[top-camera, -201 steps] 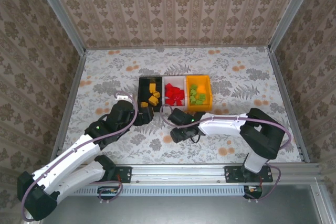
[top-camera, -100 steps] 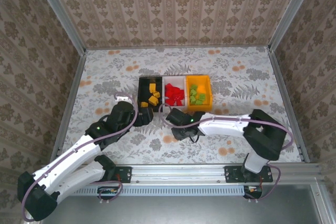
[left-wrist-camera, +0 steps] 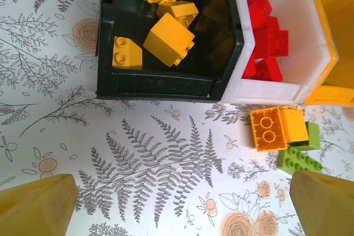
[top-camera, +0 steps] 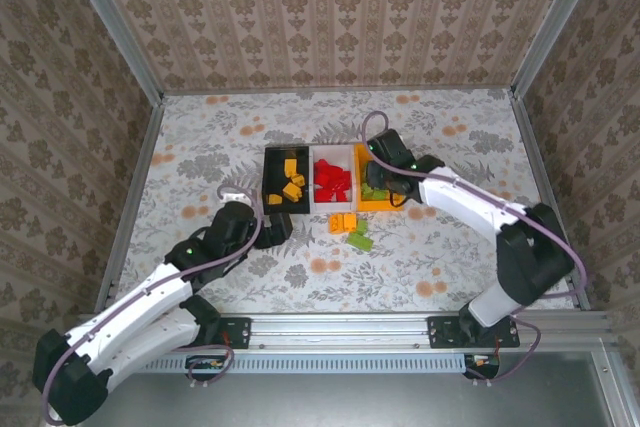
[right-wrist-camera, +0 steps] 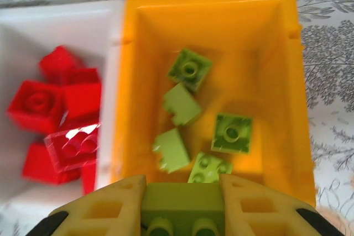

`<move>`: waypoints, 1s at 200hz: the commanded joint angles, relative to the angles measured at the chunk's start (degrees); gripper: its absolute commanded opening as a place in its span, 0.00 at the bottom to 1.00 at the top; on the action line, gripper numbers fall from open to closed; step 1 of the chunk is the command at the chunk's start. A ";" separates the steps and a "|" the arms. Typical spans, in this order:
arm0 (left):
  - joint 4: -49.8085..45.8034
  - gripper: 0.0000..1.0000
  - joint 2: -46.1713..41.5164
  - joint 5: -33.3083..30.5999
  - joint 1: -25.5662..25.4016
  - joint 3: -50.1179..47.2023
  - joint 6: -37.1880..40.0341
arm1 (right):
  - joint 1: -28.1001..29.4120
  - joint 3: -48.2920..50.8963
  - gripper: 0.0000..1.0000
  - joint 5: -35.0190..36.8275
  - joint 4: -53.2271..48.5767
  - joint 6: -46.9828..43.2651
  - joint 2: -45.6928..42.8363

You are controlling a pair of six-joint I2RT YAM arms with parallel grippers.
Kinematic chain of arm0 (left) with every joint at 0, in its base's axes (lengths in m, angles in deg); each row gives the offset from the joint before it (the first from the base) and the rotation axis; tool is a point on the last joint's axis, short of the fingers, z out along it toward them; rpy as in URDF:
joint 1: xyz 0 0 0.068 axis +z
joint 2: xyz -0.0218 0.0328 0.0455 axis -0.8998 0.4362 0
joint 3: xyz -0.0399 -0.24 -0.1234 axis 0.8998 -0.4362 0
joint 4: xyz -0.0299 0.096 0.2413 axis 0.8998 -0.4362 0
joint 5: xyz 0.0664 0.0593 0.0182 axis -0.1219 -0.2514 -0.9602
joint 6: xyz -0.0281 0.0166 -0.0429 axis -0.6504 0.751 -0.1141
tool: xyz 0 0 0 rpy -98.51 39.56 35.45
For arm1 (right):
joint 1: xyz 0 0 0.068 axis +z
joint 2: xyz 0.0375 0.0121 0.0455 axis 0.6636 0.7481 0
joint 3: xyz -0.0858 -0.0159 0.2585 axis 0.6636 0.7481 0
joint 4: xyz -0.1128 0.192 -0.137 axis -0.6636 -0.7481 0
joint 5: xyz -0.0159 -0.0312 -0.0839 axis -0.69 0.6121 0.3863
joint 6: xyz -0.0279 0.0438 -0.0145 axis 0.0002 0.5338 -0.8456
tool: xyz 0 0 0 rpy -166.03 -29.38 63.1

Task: Sort the legos into containers by color

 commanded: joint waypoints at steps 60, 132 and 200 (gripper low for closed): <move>0.08 1.00 -3.72 0.87 0.38 -2.13 -2.57 | -1.01 -4.51 0.67 -2.45 -3.13 -0.02 0.96; 0.72 1.00 -3.56 1.04 0.85 -2.56 -2.41 | 9.06 16.74 0.69 -8.90 3.12 5.73 -14.12; 0.22 1.00 -4.02 0.92 1.44 -3.18 -2.71 | 12.69 22.14 0.71 -13.00 9.97 -1.58 -6.91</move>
